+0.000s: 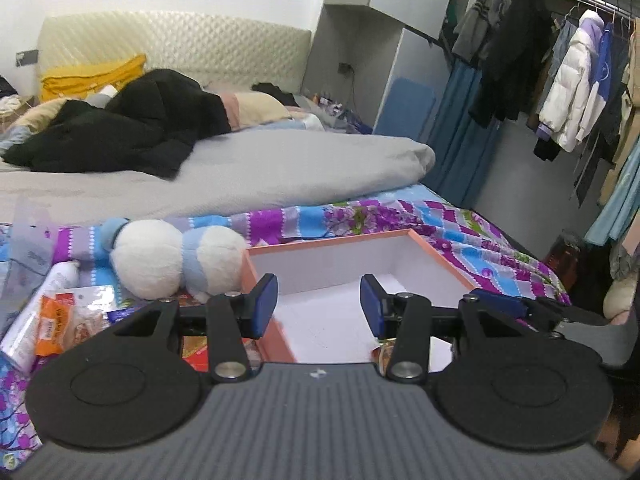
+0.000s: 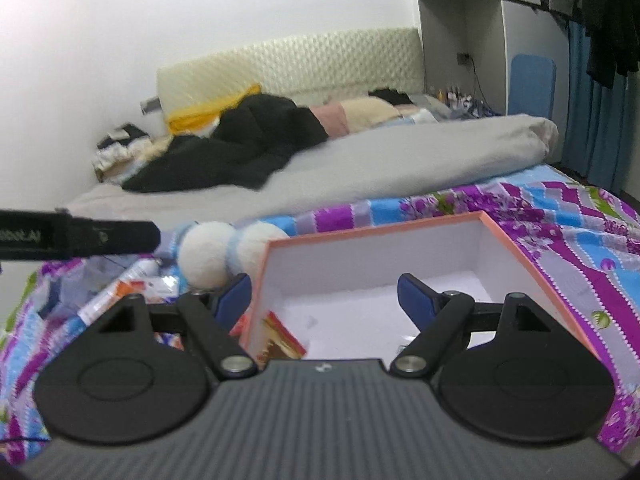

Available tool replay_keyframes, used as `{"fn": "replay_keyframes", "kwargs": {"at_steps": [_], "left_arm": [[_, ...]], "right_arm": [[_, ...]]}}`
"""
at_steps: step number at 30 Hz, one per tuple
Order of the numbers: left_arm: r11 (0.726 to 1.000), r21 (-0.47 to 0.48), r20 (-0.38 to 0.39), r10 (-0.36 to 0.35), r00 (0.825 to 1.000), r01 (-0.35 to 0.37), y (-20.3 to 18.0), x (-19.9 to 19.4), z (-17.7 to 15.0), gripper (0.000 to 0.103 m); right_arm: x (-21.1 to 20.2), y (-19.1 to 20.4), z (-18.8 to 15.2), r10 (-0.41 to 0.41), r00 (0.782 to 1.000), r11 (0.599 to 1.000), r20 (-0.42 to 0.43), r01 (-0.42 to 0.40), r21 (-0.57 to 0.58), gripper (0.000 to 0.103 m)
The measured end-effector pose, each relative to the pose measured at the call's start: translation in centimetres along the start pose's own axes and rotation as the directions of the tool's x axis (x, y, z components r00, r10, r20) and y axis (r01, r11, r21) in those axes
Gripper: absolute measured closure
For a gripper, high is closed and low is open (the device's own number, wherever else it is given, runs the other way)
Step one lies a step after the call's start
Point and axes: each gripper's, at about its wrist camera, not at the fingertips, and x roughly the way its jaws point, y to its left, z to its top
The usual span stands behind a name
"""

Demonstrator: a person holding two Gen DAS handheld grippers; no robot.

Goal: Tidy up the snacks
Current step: 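Withdraw both open tools from the pink box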

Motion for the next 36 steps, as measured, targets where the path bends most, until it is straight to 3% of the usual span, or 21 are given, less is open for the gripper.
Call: {"fn": "replay_keyframes", "kwargs": {"at_steps": [21,36], "left_arm": [[0.987,-0.103,0.013,0.124,0.992,-0.122,6.3,-10.3,-8.2,0.051],[0.972,-0.162,-0.044,0.166,0.985,-0.171,9.6,-13.5,-12.3,0.051]], "right_arm": [[-4.8,7.7,-5.7,0.108,0.993,0.993,0.047,-0.105,-0.052,0.022],[-6.6,11.1,-9.9,0.167,0.985,0.983,-0.040,-0.170,-0.073,0.022]]}}
